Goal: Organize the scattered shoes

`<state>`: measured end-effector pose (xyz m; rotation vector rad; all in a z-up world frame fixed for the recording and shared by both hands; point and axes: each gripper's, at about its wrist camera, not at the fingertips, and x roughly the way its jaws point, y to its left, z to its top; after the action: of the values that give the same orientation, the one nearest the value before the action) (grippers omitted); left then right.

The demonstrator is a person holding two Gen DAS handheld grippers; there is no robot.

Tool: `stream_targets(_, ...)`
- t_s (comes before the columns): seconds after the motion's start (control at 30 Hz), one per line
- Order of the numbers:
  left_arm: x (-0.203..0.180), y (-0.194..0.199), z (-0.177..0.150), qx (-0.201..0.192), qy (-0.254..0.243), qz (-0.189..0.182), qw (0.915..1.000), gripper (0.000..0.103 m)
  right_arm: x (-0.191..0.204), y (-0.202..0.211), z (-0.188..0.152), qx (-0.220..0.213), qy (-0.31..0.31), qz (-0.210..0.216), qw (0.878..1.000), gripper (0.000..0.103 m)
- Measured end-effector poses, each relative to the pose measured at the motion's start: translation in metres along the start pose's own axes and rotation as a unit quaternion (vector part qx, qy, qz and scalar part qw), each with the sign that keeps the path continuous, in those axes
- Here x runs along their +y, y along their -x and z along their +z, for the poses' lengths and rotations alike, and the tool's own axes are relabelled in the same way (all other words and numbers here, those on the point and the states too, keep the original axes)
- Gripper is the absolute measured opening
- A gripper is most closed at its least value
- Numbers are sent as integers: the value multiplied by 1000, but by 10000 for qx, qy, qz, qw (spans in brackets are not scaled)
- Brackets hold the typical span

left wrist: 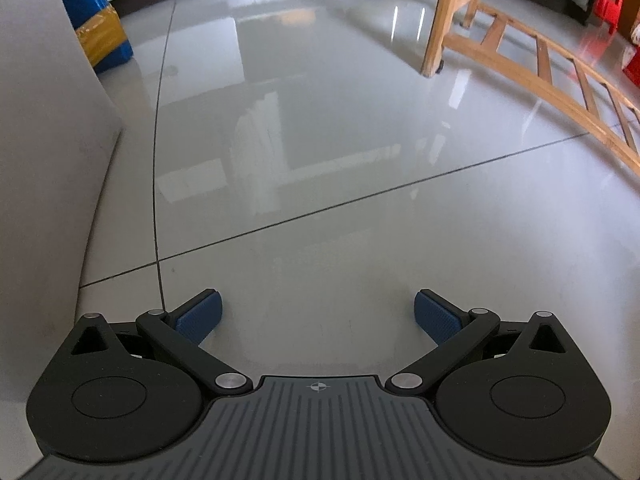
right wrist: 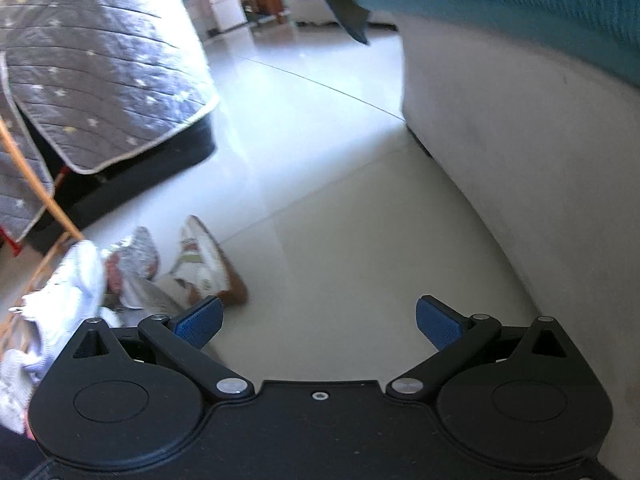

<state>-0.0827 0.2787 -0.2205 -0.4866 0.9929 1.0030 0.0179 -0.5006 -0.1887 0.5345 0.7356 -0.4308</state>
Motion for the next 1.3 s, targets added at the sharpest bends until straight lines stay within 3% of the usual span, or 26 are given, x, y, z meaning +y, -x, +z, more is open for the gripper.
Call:
stream_targets(0.3,0,5,-6,92,-200,-111,9997,103,24,48,1,-210,516,239,9982,103)
stream_targets(0.57,-1,7,-9,51,-143,-74,9999,103,48,65,5,-361,1098,-228,9930,103)
stream_targets(0.7,-1,6,-3,318,-249,-126,9991,103,56,75,9,-569,1280,-208,9899,103)
stream_targets(0.83,-3,3,10,931,-498,-242,9941,103,63,85,12,-777,1462,-188,9860,103)
stream_targets(0.93,-2,3,18,1269,-375,-455,9902,103,69,92,15,-932,1598,-173,9826,103)
stream_targets(1.03,0,12,28,1333,-28,-861,9873,101,74,99,18,-1075,1717,-146,9792,103)
stream_targets(1.17,-7,32,46,1107,125,-1300,9852,101,79,103,24,-1135,1771,16,9776,103)
stream_targets(1.3,-20,64,68,614,-79,-1746,9827,101,89,110,32,-1249,1950,182,9726,103)
